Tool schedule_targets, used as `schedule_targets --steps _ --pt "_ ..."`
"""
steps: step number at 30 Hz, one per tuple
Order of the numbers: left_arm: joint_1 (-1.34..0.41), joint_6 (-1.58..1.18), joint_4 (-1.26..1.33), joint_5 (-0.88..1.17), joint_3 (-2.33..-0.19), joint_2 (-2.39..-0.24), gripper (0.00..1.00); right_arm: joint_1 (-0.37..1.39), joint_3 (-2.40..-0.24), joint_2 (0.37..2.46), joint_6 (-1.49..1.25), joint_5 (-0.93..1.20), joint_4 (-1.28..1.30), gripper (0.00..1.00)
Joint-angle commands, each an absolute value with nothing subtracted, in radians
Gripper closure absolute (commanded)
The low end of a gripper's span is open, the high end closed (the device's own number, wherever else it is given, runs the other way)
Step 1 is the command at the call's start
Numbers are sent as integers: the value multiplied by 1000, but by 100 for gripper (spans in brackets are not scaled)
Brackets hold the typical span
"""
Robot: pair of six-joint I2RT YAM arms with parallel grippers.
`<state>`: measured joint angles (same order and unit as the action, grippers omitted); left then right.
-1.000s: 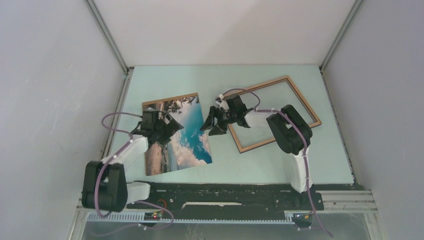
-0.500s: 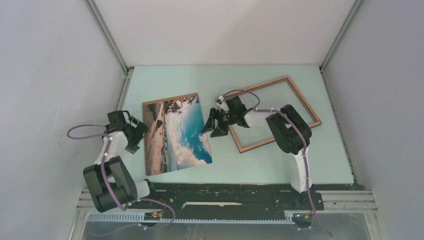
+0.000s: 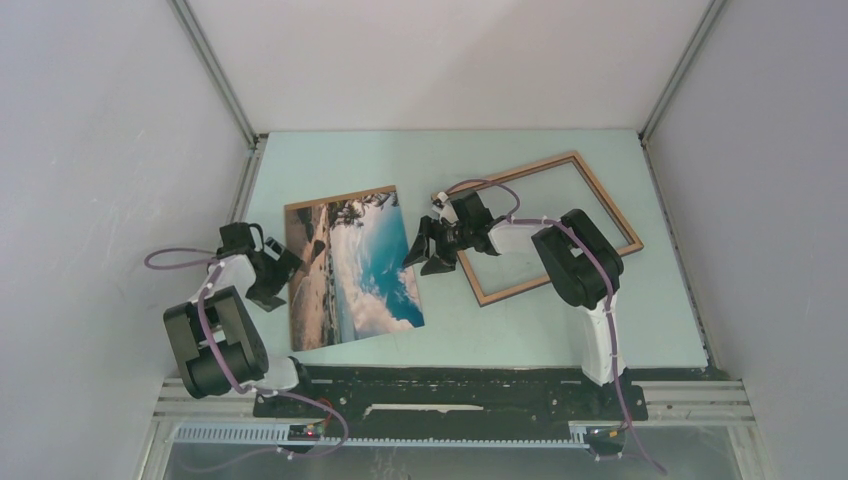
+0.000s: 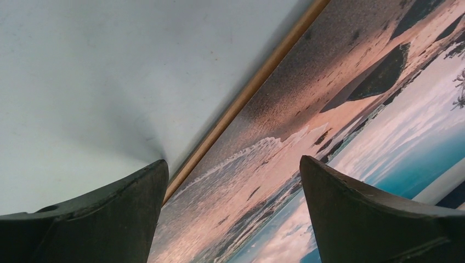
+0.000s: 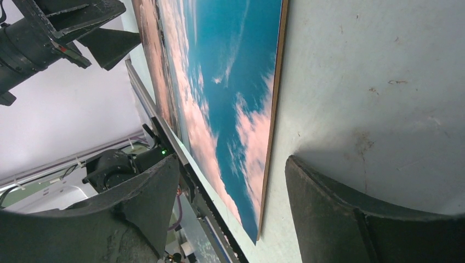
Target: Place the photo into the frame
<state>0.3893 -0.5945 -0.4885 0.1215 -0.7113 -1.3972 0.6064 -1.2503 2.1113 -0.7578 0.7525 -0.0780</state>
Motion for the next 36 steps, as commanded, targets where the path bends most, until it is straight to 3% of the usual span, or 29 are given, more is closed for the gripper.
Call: schedule_targets --steps 1,19,25,30,36 --pt "394 -579 -465 182 -685 -1438 0 610 -1272 2112 -753 739 -80 22" --pt "386 -586 -455 209 -661 -1405 0 637 -1272 2136 -855 868 -214 22" --pt "384 -582 -457 206 -661 -1401 0 628 -1284 2122 -745 706 -41 21" --pt "383 -579 -459 204 -666 -1399 0 625 -1285 2138 -731 692 -20 22" --pt "382 -580 -458 211 -665 -1398 0 641 -1279 2158 -823 824 -150 23"
